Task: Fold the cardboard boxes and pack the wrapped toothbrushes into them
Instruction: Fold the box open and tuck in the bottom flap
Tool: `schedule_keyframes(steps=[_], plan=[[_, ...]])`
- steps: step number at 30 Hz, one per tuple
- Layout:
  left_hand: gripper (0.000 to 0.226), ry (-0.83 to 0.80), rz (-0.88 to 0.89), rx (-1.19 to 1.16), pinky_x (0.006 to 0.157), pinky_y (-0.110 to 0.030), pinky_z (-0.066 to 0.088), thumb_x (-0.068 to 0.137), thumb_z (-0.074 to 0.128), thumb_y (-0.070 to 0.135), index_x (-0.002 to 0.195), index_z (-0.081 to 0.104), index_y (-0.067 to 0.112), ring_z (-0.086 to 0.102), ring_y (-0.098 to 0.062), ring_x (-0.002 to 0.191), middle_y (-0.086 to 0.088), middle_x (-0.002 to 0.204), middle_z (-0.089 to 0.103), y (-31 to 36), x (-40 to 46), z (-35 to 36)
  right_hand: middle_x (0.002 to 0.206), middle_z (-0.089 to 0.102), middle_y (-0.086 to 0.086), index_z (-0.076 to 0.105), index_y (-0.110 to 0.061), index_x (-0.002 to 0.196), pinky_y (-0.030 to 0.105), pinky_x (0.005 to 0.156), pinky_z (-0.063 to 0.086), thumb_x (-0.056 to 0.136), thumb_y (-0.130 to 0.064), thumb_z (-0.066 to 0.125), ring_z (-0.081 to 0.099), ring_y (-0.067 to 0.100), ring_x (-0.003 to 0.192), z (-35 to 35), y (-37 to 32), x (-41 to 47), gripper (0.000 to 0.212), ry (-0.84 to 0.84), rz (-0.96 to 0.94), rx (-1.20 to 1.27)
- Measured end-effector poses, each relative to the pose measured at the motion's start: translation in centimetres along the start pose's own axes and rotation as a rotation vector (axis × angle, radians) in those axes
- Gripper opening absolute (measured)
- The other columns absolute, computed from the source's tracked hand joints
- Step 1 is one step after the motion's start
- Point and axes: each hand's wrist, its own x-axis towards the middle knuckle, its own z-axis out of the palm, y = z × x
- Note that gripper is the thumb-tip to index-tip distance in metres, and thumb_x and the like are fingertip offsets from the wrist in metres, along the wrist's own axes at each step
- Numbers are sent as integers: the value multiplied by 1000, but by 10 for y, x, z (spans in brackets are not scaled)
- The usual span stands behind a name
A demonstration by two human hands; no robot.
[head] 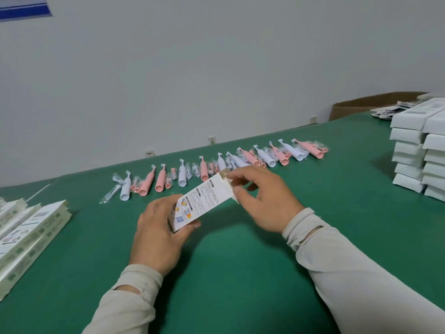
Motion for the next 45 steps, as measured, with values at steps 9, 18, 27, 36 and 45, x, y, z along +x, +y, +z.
schedule_keyframes(steps=[9, 18, 27, 36, 45], plan=[[57, -117, 11, -62, 103, -41, 40, 75, 84, 30, 110, 48, 56, 49, -20, 112, 9, 115, 59, 6, -1, -1, 104, 54, -10, 49, -57, 132, 17, 75, 44, 87, -16, 65, 53, -5, 86, -13, 12, 3, 62, -311, 117, 233], [54, 104, -56, 272, 98, -52, 42, 82, 75, 38, 132, 56, 33, 47, -33, 126, 0, 141, 52, 9, 26, 24, 114, 66, 0, 64, -25, 116, 29, 90, 47, 90, -18, 60, 63, 19, 102, -73, 103, 62, 27, 456, 520, -20], [66, 133, -114, 386, 96, -62, 44, 74, 76, 45, 135, 50, 38, 49, -39, 121, -7, 134, 54, -15, 39, 49, 161, 31, 4, 48, -26, 147, 33, 119, 23, 103, -20, 45, 31, 26, 147, -140, 217, 133, 45, 68, 697, -668], [73, 139, -143, 323, 97, -64, 42, 66, 78, 47, 133, 50, 44, 50, -35, 121, 0, 132, 52, -27, 38, 60, 160, 33, 10, 57, -23, 140, 37, 114, 33, 106, -27, 35, 37, 35, 142, -125, 263, 165, 40, -320, 723, -769], [73, 52, -186, 322, 101, -63, 39, 66, 83, 44, 133, 54, 42, 48, -32, 126, -1, 135, 55, -18, 41, 59, 106, 66, 14, 67, -12, 111, 33, 77, 49, 99, -36, 53, 61, 34, 90, -130, 271, 154, 31, -62, 860, -849]])
